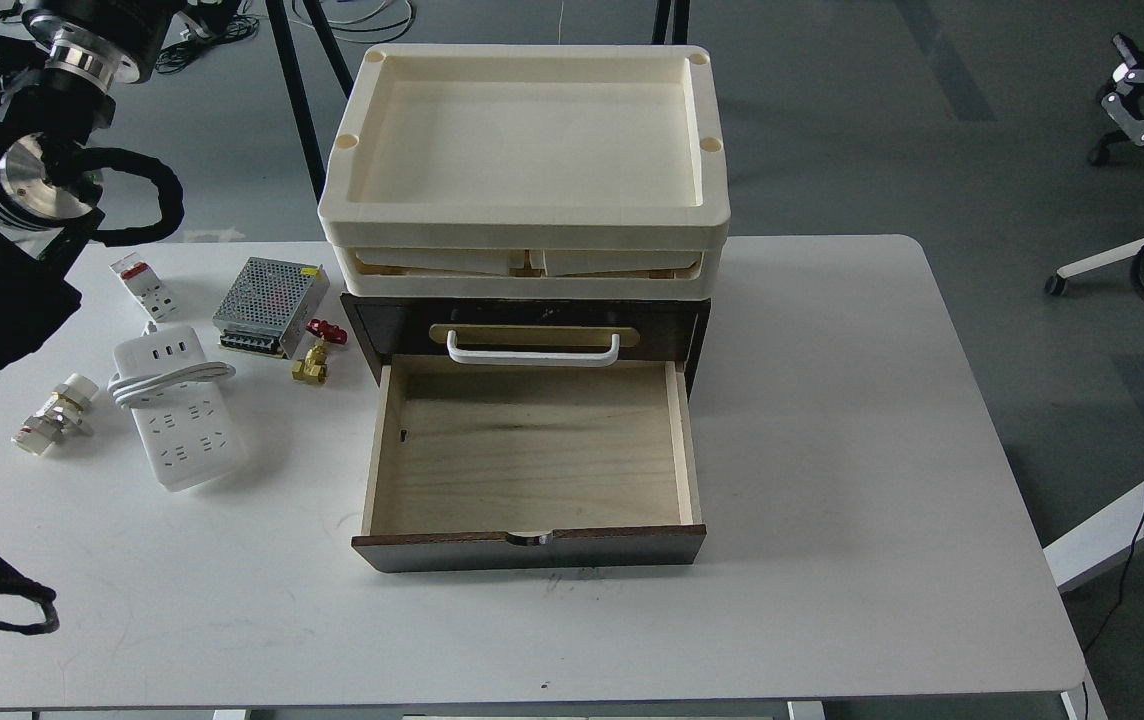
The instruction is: Put charging cable into cabinet
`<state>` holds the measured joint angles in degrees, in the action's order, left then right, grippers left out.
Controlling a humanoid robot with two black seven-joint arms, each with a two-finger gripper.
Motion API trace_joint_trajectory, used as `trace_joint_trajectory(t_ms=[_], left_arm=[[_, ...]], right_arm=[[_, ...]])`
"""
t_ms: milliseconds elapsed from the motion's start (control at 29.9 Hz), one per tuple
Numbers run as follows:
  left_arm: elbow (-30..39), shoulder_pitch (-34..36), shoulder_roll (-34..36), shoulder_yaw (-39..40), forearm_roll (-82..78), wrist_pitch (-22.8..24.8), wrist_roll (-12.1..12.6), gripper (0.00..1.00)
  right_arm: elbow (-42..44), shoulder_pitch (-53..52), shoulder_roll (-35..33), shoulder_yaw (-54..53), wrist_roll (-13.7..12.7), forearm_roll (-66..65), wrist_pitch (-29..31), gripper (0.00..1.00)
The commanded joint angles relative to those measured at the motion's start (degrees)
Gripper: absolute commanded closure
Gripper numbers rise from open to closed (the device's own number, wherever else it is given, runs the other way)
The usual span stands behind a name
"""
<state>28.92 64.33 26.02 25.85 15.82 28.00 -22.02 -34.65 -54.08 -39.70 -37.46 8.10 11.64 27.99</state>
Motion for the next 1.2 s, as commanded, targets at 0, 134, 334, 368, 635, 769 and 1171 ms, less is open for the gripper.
trace_joint_trajectory(t_ms=[0, 134, 334, 368, 635, 769, 1171], left_arm=[[-0.09, -0.52, 0.09, -0.44, 0.0, 0.0, -1.36, 0.0], [-0.35, -0.69, 0.96, 0.26, 0.26, 0.0, -1.36, 0.0], [-13.62, -1.92, 0.36, 7.36, 1.32, 0.0, -4.16, 0.0], [-14.06, -2.45, -0.69, 9.46, 1.32, 0.0, -5.98, 0.0], [-13.54, -6.05, 2.36, 16.61, 0.62, 0.0, -5.98, 0.0], [-11.09, -5.44, 5.96, 13.8, -1.92, 0.0, -5.98, 0.0], [34.51, -5.09, 40.4, 12.74, -25.71, 0.0, -5.98, 0.0]], right_arm=[[-0.07, -1.2, 0.76, 1.6, -1.51, 0.05, 0.01, 0.0], [-0.07, -1.29, 0.76, 1.16, -1.42, 0.14, 0.01, 0.0], [-0.16, -0.94, 0.76, 1.16, -1.33, 0.14, 0.01, 0.0], [-0.16, -0.85, 0.76, 1.07, -1.33, 0.23, 0.01, 0.0], [-0.16, -0.76, 0.23, 0.28, -1.25, 0.67, 0.01, 0.0], [0.11, -0.59, 0.15, 0.28, -1.25, 0.76, 0.01, 0.0], [0.98, 0.82, 1.29, 0.28, -0.1, 0.93, 0.01, 0.0]])
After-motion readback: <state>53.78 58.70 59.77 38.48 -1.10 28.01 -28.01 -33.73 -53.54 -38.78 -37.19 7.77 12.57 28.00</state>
